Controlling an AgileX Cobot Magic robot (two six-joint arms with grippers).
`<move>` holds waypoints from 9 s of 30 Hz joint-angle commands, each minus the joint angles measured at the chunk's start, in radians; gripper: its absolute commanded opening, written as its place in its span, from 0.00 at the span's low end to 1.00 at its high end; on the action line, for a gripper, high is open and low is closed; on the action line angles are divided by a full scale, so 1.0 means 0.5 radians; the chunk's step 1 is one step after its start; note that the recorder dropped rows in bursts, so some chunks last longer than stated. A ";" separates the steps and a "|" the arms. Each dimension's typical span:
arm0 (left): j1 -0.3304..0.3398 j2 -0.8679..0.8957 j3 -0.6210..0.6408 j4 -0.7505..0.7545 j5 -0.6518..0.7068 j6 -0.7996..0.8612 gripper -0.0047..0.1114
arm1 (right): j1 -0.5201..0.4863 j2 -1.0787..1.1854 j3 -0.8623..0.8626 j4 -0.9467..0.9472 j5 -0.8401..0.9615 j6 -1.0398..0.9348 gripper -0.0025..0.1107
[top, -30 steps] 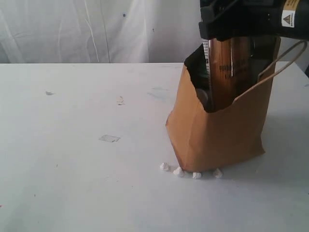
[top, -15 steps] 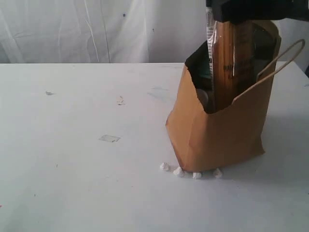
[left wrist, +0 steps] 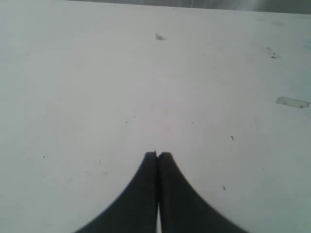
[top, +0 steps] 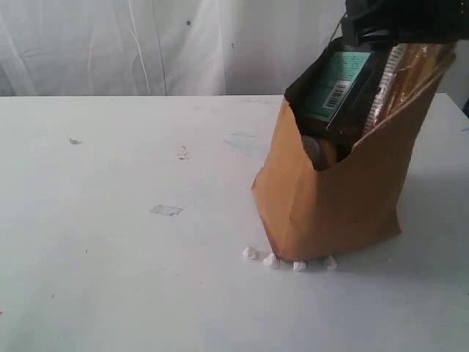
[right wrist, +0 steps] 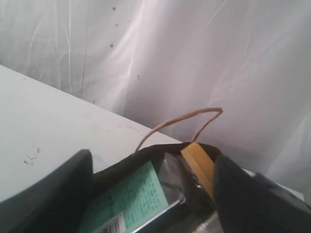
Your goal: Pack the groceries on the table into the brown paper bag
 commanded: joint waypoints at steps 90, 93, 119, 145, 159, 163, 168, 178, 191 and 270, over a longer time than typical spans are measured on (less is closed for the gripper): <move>0.005 -0.010 0.001 -0.004 -0.007 -0.009 0.04 | 0.123 0.713 1.206 2.638 -0.786 -2.156 0.50; 0.005 -0.010 0.001 -0.004 -0.007 -0.009 0.04 | 0.123 0.781 1.171 2.638 -0.790 -2.152 0.50; 0.005 -0.010 0.001 -0.004 -0.007 -0.009 0.04 | 0.123 0.861 1.104 2.633 -0.516 -1.966 0.02; 0.005 -0.010 0.001 -0.004 -0.007 -0.009 0.04 | 0.123 0.558 1.108 2.624 -0.297 -2.193 0.42; 0.005 -0.010 0.001 -0.004 -0.007 -0.009 0.04 | 0.123 0.935 1.015 2.629 -0.583 -2.204 0.44; 0.005 -0.010 0.001 -0.004 -0.007 -0.009 0.04 | 0.123 0.984 1.003 2.629 -0.484 -2.204 0.32; 0.005 -0.010 0.001 -0.004 -0.007 -0.009 0.04 | 0.123 1.009 1.003 2.629 -0.387 -2.204 0.14; 0.005 -0.010 0.001 -0.004 -0.007 -0.009 0.04 | 0.123 0.807 1.003 2.633 0.015 -2.114 0.02; 0.005 -0.010 0.001 -0.004 -0.007 -0.009 0.04 | 0.123 -0.197 0.914 2.691 0.872 -2.046 0.02; 0.005 -0.010 0.001 -0.004 -0.007 -0.009 0.04 | -0.242 -0.830 0.999 1.999 0.541 -1.272 0.02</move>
